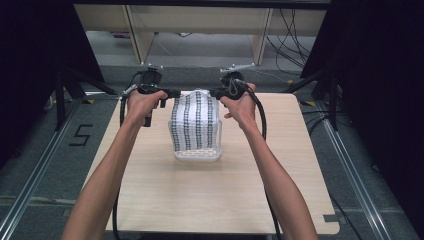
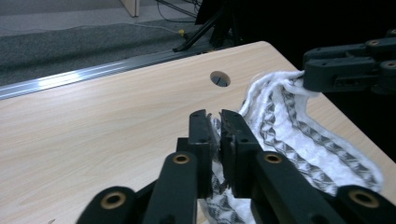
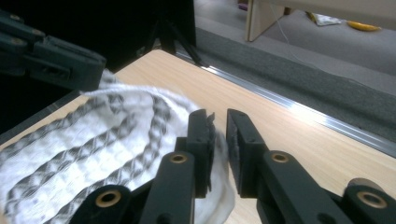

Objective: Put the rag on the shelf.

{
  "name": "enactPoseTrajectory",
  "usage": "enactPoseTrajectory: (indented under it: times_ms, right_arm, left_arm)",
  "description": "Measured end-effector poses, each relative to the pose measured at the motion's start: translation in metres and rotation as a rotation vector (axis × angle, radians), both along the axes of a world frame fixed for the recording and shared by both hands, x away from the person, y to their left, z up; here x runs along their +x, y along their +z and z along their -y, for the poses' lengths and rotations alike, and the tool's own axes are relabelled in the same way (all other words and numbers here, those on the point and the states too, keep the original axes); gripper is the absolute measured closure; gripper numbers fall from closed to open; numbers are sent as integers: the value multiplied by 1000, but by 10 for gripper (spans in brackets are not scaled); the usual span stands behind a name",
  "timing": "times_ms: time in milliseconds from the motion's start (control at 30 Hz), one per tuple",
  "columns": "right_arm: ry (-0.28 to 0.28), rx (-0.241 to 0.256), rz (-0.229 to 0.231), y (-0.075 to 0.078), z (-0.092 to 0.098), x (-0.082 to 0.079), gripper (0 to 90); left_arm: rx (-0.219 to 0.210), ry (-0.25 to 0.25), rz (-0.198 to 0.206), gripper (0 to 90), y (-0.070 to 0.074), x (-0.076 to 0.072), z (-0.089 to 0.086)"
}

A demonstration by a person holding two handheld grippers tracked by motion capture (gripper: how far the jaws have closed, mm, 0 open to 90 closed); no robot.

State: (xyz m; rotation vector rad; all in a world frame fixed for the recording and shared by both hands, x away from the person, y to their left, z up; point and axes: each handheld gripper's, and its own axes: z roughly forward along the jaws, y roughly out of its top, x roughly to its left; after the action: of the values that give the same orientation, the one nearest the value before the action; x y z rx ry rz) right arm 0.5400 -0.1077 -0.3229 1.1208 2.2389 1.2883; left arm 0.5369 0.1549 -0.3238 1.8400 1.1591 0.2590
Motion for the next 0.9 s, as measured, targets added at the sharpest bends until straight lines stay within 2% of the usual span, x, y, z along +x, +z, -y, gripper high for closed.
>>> enactPoseTrajectory:
  times_ms: [67, 100, 167, 200, 233, 300, 367, 500, 633, 733, 800, 900]
  right_arm:
    - [-8, -4, -12, -2, -1, 2, 764]
    - [-33, -4, -30, -4, -3, 3, 699]
    - [-27, -5, -23, -4, -3, 3, 687]
    - [-27, -5, -23, -4, -3, 3, 687]
    - [-28, 0, -28, -4, -4, 2, 677]
    - [-22, -7, -20, -3, -2, 2, 669]
    - [-24, 2, -26, -2, -1, 1, 660]
    - [2, 13, -6, 2, 4, -2, 632]
    - [-6, 15, -11, 5, 8, -5, 616]
    - [-12, 12, -26, 4, 9, -7, 608]
    - [-10, 10, -41, 2, 11, -10, 595]
    - [-5, 2, -39, 0, 13, -11, 586]
  left_arm:
    - [0, 5, -11, 733, -3, 2, 0]
    - [3, 10, -12, 678, -4, 2, 0]
    - [18, 27, -25, 539, -4, 2, 1]
    - [18, 36, -45, 539, -4, 2, 1]
    - [24, 45, -44, 489, -3, 2, 0]
    - [25, 29, -39, 499, -2, 1, -2]
    - [25, 31, -35, 502, -2, -2, -3]
    - [10, 27, -33, 485, -1, -6, -7]
    - [13, 24, -30, 465, -3, -10, -9]
    - [-5, 19, -38, 465, -3, -12, -12]
    - [5, 15, -39, 457, -4, -14, -14]
    - [8, 11, -45, 447, -5, -17, -16]
